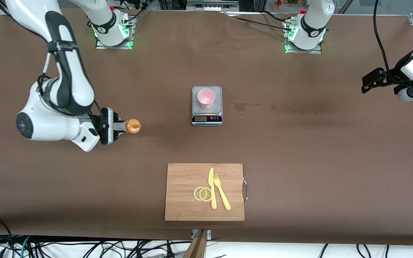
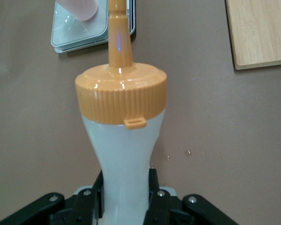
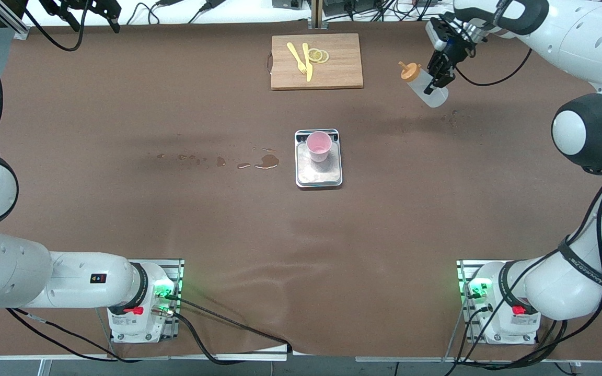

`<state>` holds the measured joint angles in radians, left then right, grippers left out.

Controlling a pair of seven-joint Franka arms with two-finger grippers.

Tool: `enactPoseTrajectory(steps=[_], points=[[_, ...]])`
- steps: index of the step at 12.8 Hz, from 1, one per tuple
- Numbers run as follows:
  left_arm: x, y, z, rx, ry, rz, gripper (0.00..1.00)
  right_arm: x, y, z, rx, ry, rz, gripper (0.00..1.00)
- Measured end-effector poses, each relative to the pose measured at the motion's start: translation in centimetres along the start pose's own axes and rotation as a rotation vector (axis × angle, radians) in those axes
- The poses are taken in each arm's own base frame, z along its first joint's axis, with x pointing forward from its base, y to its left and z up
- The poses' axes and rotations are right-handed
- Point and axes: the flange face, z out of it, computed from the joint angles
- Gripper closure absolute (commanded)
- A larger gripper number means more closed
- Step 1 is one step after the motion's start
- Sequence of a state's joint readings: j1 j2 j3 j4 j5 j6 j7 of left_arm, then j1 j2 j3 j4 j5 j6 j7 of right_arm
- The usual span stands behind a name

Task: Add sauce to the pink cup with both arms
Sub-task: 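Lift the sauce bottle with the right gripper and move it over the cup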

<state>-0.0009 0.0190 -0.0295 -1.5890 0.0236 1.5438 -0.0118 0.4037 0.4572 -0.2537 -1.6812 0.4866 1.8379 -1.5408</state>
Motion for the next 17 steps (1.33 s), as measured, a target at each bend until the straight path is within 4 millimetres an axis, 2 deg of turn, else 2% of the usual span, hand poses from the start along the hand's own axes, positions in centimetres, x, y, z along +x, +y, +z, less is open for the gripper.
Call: enactPoseTrajectory(steps=[2, 5, 9, 13, 17], points=[[0.0, 0.0, 0.0, 0.000, 0.000, 0.000, 0.00, 3.8, -1.7, 0.0, -0.011, -0.073, 0.032, 1.00], [0.0, -0.1, 0.0, 0.000, 0.001, -0.001, 0.00, 9.4, -4.7, 1.1, -0.035, -0.188, 0.071, 1.00], [0.0, -1.0, -0.8, -0.001, 0.016, -0.017, 0.00, 15.7, -9.3, 4.9, -0.072, -0.334, 0.167, 1.00], [-0.2, -1.3, -1.0, -0.001, 0.005, -0.024, 0.00, 18.3, -11.8, 7.1, -0.075, -0.415, 0.222, 1.00], [-0.3, -1.3, -0.9, -0.001, -0.001, -0.024, 0.00, 22.0, -15.8, 10.2, -0.107, -0.520, 0.273, 1.00]])
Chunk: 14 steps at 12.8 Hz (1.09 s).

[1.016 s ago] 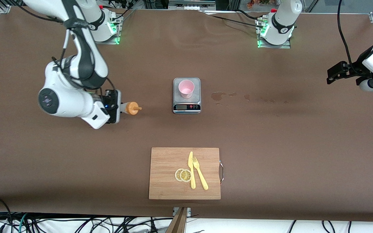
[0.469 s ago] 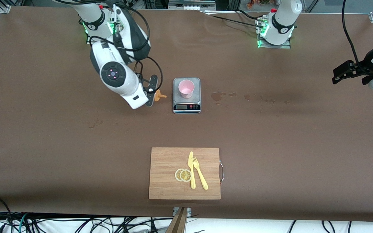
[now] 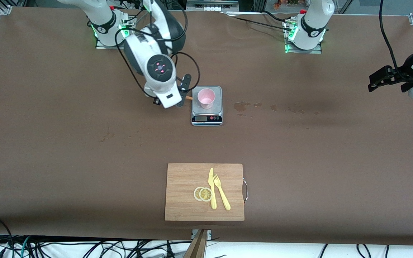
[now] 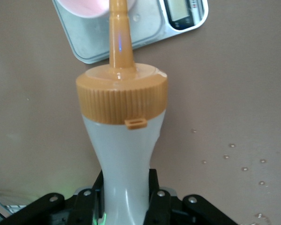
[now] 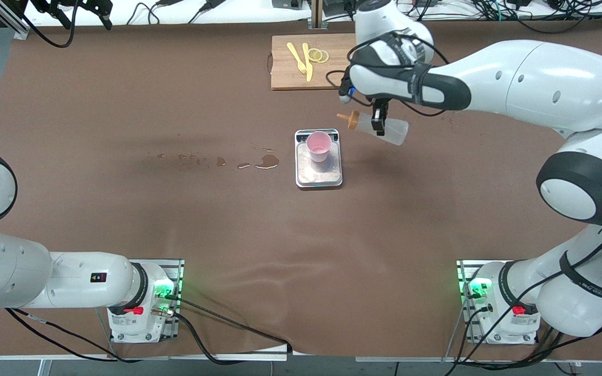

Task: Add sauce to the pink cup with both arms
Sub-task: 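Lift the sauce bottle with the right gripper and move it over the cup, then tilt the sauce bottle nozzle into the pink cup with the right gripper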

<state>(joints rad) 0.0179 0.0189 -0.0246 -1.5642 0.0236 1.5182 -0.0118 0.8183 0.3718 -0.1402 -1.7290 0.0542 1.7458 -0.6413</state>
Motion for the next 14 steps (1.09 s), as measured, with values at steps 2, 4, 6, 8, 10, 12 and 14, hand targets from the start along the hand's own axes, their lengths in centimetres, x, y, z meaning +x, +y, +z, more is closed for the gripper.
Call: enactPoseTrajectory(steps=[2, 4, 6, 8, 10, 12, 14], points=[[0.0, 0.0, 0.0, 0.000, -0.001, 0.000, 0.00, 1.2, -1.9, 0.2, -0.009, -0.015, 0.019, 1.00], [0.0, 0.0, 0.0, 0.000, -0.002, 0.000, 0.00, 1.5, -2.8, 0.4, -0.019, -0.046, 0.025, 1.00], [0.0, 0.0, 0.0, 0.000, -0.003, 0.000, 0.00, 1.6, -3.4, 0.6, -0.033, -0.081, 0.022, 1.00], [-0.1, 0.0, 0.0, 0.000, -0.007, 0.000, 0.00, 1.7, -4.0, 0.7, -0.037, -0.107, 0.036, 1.00], [-0.1, 0.0, 0.0, 0.000, -0.010, 0.000, 0.00, 2.1, -4.2, 1.1, -0.045, -0.130, 0.053, 1.00], [-0.1, 0.0, 0.0, 0.000, -0.011, 0.000, 0.00, 3.0, -4.4, 1.5, -0.056, -0.142, 0.064, 1.00], [-0.2, 0.0, 0.0, 0.000, -0.012, 0.000, 0.00, 3.9, -4.3, 2.0, -0.061, -0.151, 0.076, 1.00]])
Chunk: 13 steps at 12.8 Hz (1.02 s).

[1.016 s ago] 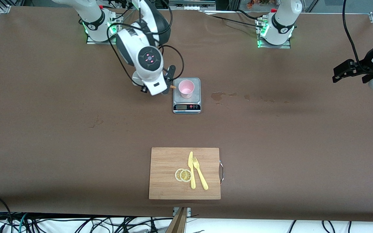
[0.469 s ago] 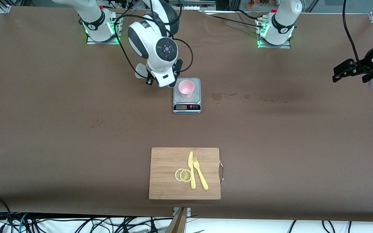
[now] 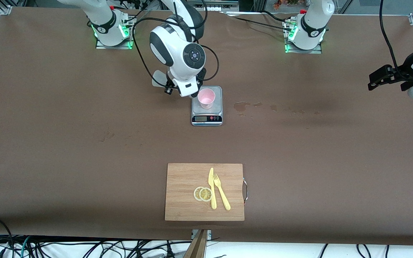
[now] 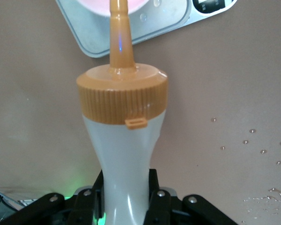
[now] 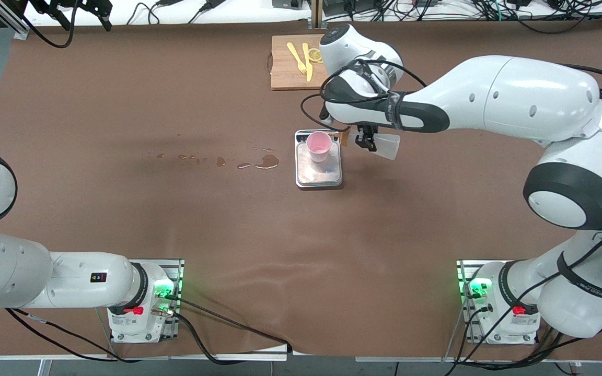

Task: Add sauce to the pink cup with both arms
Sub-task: 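Tilt the sauce bottle nozzle into the pink cup with the right gripper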

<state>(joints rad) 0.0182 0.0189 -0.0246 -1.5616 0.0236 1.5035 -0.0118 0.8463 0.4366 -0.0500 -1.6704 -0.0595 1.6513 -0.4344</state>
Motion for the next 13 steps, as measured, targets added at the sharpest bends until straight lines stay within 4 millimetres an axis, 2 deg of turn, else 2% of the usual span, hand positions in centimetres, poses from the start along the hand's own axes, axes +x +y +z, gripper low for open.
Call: enactPoseTrajectory(steps=[6, 13], points=[[-0.1, -0.1, 0.0, 0.000, -0.006, -0.001, 0.00, 1.7, 0.0, 0.8, -0.001, -0.067, -0.001, 1.00], [-0.1, -0.7, -0.7, -0.001, 0.006, -0.012, 0.00, 2.4, -1.1, -0.1, -0.002, -0.112, -0.011, 1.00]])
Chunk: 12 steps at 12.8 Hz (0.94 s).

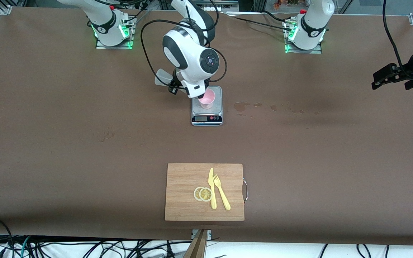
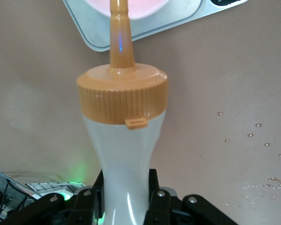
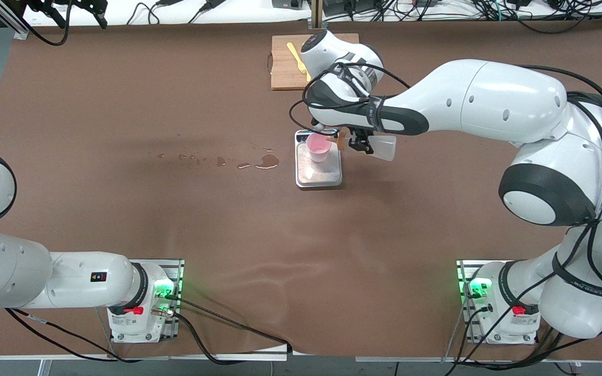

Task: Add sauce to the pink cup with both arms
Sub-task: 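Tilt the sauce bottle nozzle into the pink cup with the right gripper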

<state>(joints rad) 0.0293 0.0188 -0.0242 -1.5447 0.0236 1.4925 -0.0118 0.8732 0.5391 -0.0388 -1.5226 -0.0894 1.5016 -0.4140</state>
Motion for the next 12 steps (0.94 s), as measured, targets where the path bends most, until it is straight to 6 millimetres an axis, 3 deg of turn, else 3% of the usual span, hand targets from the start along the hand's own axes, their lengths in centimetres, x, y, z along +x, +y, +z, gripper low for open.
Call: enactPoseTrajectory(steps=[12], points=[[0.0, 0.0, 0.0, 0.000, 0.000, 0.000, 0.00, 1.5, 0.6, -0.9, 0.004, -0.086, 0.008, 1.00]])
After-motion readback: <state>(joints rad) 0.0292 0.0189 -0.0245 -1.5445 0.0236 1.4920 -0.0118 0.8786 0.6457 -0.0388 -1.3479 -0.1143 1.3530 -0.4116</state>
